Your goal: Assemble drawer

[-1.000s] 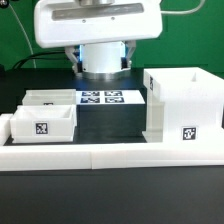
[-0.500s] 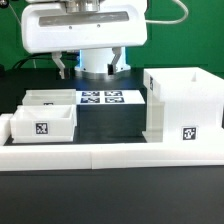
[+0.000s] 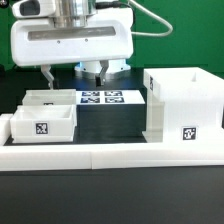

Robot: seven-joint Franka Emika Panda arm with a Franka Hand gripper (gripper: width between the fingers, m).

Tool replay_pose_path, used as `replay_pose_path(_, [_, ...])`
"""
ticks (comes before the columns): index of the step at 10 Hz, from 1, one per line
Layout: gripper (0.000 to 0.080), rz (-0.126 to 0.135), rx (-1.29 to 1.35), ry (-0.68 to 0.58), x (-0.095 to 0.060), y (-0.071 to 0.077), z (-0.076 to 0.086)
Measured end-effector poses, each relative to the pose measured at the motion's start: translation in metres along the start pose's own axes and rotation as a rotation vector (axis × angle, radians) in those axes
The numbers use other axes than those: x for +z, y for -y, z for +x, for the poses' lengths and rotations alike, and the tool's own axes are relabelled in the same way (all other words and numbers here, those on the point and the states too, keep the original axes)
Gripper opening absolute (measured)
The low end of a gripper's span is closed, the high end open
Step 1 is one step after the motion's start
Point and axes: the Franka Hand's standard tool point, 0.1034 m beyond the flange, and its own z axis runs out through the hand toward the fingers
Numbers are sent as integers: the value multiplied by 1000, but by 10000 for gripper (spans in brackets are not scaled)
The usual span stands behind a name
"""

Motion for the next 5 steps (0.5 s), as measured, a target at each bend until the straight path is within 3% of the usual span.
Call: replay_pose_path(5, [649,-21,9,23,39,-10,-12])
